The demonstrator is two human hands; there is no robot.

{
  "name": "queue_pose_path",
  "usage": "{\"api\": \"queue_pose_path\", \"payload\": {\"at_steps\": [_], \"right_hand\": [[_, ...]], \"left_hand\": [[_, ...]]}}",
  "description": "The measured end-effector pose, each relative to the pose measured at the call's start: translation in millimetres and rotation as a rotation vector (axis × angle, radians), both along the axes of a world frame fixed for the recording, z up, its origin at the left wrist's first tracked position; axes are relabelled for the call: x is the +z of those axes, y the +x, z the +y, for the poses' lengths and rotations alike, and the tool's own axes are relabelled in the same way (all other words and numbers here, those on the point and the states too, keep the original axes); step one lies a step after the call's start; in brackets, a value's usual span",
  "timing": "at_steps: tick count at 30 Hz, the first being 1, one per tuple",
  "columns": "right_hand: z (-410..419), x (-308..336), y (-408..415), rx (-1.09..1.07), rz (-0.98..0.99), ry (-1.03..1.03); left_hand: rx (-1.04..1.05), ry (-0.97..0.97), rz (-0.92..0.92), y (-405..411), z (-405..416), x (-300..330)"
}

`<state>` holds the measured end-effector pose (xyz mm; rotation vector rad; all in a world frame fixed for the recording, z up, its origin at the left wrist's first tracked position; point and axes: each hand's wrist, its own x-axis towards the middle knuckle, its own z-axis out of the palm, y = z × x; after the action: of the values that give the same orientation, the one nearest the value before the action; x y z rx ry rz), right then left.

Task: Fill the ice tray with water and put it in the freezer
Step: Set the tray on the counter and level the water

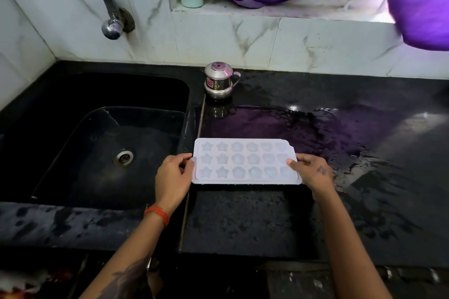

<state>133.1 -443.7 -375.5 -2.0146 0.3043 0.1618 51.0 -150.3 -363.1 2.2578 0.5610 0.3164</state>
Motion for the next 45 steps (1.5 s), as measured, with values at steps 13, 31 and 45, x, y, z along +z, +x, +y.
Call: {"api": "queue_pose_path", "payload": {"at_steps": [13, 31, 45], "right_hand": [[20.8, 5.3, -9.2, 0.087, -0.479, -0.397], [31.4, 3.6, 0.3, 0.224, -0.302, -0.641], [33.9, 1.6, -3.3, 0.158, -0.334, -0.76]], "left_hand": [[-0.184, 0.318, -0.081, -12.0, 4.2, -28.3], [-0.191, 0.344, -0.072, -8.9, 1.4, -28.3], [-0.179, 0.326, -0.063, -7.9, 2.3, -30.8]]}}
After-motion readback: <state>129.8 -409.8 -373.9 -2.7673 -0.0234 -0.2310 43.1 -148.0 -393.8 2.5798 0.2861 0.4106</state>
